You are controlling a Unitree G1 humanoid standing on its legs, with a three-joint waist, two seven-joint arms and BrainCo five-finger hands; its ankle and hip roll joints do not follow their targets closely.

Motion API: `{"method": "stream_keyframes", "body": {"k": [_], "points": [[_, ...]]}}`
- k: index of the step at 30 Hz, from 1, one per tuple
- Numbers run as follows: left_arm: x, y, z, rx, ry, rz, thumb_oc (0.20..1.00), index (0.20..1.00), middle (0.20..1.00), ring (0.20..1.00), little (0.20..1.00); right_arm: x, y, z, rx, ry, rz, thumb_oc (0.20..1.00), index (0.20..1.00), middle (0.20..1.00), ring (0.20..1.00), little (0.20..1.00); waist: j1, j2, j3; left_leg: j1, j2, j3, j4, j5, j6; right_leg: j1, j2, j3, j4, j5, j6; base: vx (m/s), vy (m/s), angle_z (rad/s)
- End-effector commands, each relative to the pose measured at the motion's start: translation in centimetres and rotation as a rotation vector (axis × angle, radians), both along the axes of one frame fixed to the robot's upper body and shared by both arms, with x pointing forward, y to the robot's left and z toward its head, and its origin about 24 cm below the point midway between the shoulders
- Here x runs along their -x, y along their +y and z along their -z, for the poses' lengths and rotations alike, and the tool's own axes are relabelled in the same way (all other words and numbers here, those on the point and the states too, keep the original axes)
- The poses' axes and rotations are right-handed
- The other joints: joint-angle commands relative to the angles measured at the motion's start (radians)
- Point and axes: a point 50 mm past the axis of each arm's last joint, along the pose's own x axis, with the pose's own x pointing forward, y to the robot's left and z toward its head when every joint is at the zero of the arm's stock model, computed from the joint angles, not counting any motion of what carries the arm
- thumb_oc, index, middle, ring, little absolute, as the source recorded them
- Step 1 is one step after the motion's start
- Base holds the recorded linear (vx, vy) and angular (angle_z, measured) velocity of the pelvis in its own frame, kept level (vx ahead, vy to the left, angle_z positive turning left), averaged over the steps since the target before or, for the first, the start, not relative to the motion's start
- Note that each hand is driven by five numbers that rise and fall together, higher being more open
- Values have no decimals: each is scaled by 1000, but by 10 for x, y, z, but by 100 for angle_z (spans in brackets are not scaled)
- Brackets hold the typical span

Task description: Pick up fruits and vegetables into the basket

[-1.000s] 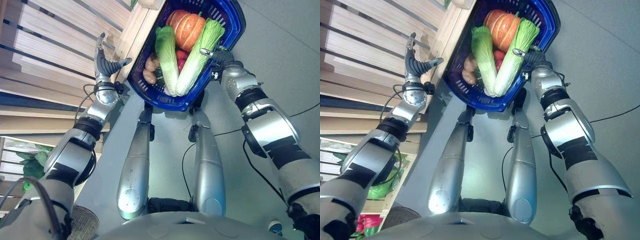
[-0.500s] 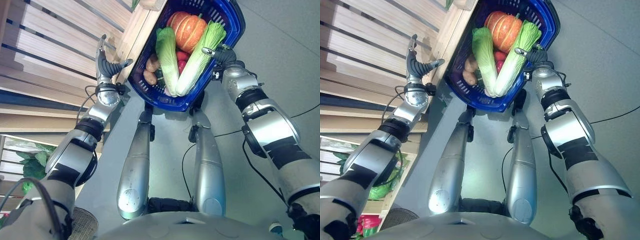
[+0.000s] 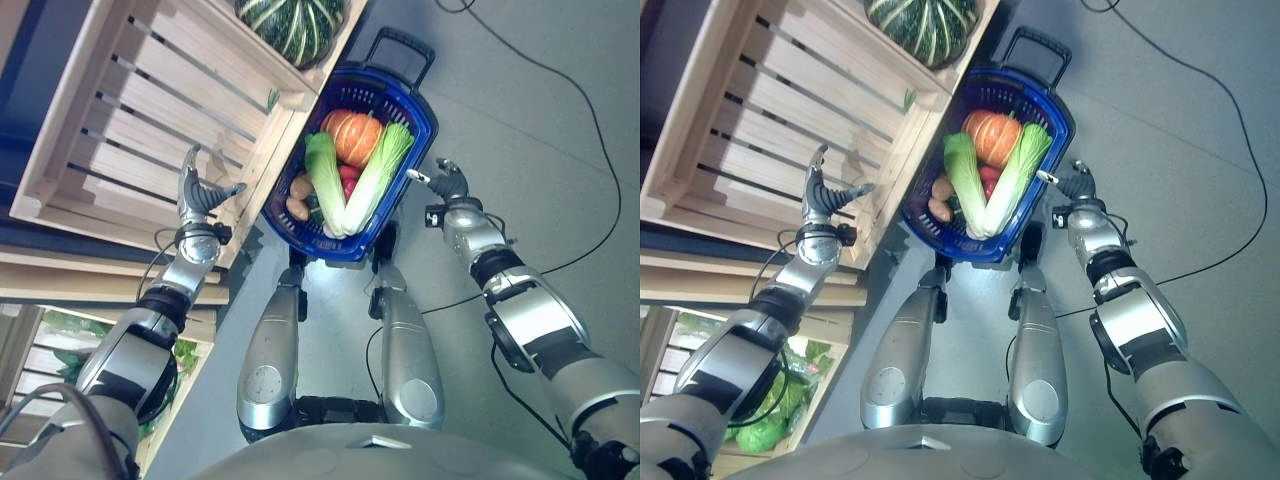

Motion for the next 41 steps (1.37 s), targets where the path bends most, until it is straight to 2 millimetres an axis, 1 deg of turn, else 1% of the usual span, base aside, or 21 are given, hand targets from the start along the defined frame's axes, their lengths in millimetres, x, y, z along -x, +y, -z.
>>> {"method": "stream_keyframes", "body": {"k": [1,4,6,7,8,9,10,13,16,17,19,21,24,26,30,32,38,41], "points": [[18,4,29,-41,117,40,1000,1000,1000,1000,1000,16,-27,12,16,-6,34,1000,1000,1000,1000,1000,-11,55,-142,8,-30,6,-102,-2,-5,77,9,-51,38,-140,67,102,15,-1],[45,14,63,-24,274,48,1000,1000,1000,1000,1000,48,-35,51,-13,98,55,1000,1000,1000,1000,1000,-20,43,-211,79,-22,14,-146,-3,-7,162,11,-51,-14,-136,73,131,4,6],[70,16,89,-24,409,94,1000,1000,1000,1000,1000,79,-43,83,-26,191,74,1000,1000,1000,1000,1000,-27,37,-265,118,-14,24,-157,-10,-5,206,12,-55,-33,-136,78,160,17,1],[85,15,103,-33,480,124,1000,1000,1000,1000,1000,99,-48,99,-26,249,80,1000,1000,1000,1000,1000,-30,36,-293,138,-12,28,-162,-14,-4,226,13,-56,-41,-136,80,168,25,1],[96,15,113,-35,528,135,1000,1000,1000,1000,1000,112,-51,109,-22,291,81,1000,1000,1000,1000,1000,-31,34,-315,153,-9,31,-164,-18,-2,241,12,-56,-48,-135,83,139,25,0],[101,15,117,-32,549,139,1000,1000,1000,1000,1000,118,-52,114,-20,311,83,1000,1000,1000,1000,1000,-32,33,-324,160,-7,33,-165,-20,-2,248,12,-56,-51,-135,84,184,30,0],[120,15,132,-9,627,135,1000,1000,1000,1000,1000,141,-55,130,-19,392,90,1000,1000,1000,1000,1000,-36,30,-359,187,-4,37,-168,-29,1,273,13,-53,-62,-135,86,179,30,0],[149,16,153,55,763,115,1000,1000,1000,1000,1000,176,-54,154,-17,534,87,1000,1000,1000,1000,1000,-40,19,-412,230,3,49,-167,-49,4,312,12,-50,-84,-134,91,164,14,-7],[164,17,162,86,833,113,1000,1000,1000,1000,1000,193,-52,164,-17,614,75,1000,1000,1000,1000,1000,-42,11,-434,254,7,60,-166,-61,4,333,10,-50,-95,-132,95,85,-12,-18],[172,16,167,107,881,119,1000,1000,1000,1000,1000,205,-51,171,-26,674,69,1000,1000,1000,1000,1000,-46,6,-445,271,10,69,-166,-70,4,348,7,-49,-101,-132,98,82,-22,-16],[182,17,173,136,942,122,1000,1000,1000,1000,1000,219,-51,178,-43,734,68,1000,1000,1000,1000,1000,-51,2,-455,289,13,75,-165,-80,6,364,7,-46,-104,-136,100,80,-21,-12],[197,16,182,216,1039,117,1000,1000,1000,1000,1000,236,-48,186,-77,818,78,1000,1000,1000,1000,1000,-59,0,-467,308,17,82,-168,-90,7,378,9,-41,-103,-143,101,86,-11,-7],[210,15,189,296,1122,82,1000,1000,1000,1000,1000,254,-45,193,-104,900,85,1000,1000,1000,1000,1000,-69,0,-477,326,20,88,-168,-102,8,394,10,-37,-107,-148,101,61,2,-9],[210,15,189,296,1123,82,1000,1000,1000,1000,1000,254,-45,193,-104,900,85,1000,1000,1000,1000,1000,-69,0,-476,326,20,88,-168,-102,8,395,10,-37,-107,-148,101,17,1,-5],[218,16,193,357,1199,50,1000,1000,1000,1000,1000,263,-44,196,-94,952,72,1000,1000,1000,1000,1000,-77,0,-484,340,25,94,-168,-111,7,407,9,-33,-111,-151,101,36,3,-1],[222,15,195,354,1234,60,1000,1000,1000,1000,1000,268,-44,198,-100,978,79,1000,1000,1000,1000,1000,-83,0,-491,352,28,96,-168,-119,8,416,9,-31,-114,-155,100,56,8,-13],[225,15,195,363,1242,57,1000,1000,1000,1000,1000,271,-43,199,-98,1001,61,1000,1000,1000,1000,1000,-86,-1,-496,356,32,96,-168,-123,7,419,8,-27,-116,-156,101,12,4,-5],[224,13,196,363,1240,58,1000,1000,1000,1000,1000,275,-39,201,-100,1028,35,1000,1000,1000,1000,1000,-85,-4,-497,356,35,96,-168,-124,6,420,7,-28,-118,-157,101,0,0,0]]}}
